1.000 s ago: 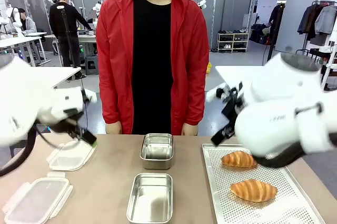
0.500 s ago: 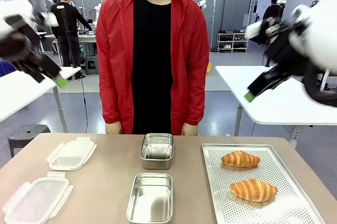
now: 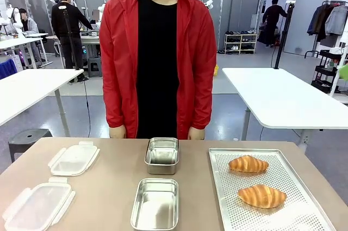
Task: Place the bread into the airtight container.
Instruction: Pick up a Butter Roll and place it into an empty Airtight Container.
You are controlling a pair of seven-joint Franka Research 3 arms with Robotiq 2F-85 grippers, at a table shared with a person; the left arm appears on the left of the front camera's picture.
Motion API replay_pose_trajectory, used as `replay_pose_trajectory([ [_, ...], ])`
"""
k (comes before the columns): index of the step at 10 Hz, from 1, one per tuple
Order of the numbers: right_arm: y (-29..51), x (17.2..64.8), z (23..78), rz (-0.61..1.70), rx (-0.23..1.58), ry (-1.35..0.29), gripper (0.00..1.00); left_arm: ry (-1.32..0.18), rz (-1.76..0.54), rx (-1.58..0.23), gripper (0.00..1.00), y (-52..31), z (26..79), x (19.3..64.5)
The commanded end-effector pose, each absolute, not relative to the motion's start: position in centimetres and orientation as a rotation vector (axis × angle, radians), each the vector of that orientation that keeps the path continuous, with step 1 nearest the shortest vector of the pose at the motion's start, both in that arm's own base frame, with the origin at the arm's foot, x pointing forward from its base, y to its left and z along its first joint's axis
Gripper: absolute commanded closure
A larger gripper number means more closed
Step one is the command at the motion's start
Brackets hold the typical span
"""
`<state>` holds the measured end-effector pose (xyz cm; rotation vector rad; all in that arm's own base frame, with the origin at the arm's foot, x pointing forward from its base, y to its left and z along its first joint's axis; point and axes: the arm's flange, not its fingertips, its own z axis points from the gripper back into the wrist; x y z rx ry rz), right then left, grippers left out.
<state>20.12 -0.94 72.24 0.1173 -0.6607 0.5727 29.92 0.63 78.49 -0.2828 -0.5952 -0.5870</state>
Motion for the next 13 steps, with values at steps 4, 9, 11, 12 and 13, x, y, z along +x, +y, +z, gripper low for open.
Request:
replay_pose_trajectory([
  [4, -2.8, 19.5, 72.8, 0.547, 0.135, -0.668, 0.00, -0.646, -0.599, -0.299, 0.00, 2.6, 80.0, 27.2],
  [9, -1.8, 20.7, 72.9, 0.734, -0.013, -0.607, 0.00, -0.646, -0.599, -0.299, 0.00, 2.6, 80.0, 27.2],
  [11, 1.6, 24.2, 71.9, 1.032, -0.154, -0.475, 0.00, -0.646, -0.599, -0.299, 0.00, 2.6, 80.0, 27.2],
  [12, 3.3, 25.7, 70.8, 1.118, -0.182, -0.423, 0.00, -0.646, -0.599, -0.299, 0.00, 2.6, 80.0, 27.2],
  [13, 4.8, 27.3, 69.6, 1.170, -0.182, -0.369, 0.00, -0.646, -0.599, -0.299, 0.00, 2.6, 80.0, 27.2],
])
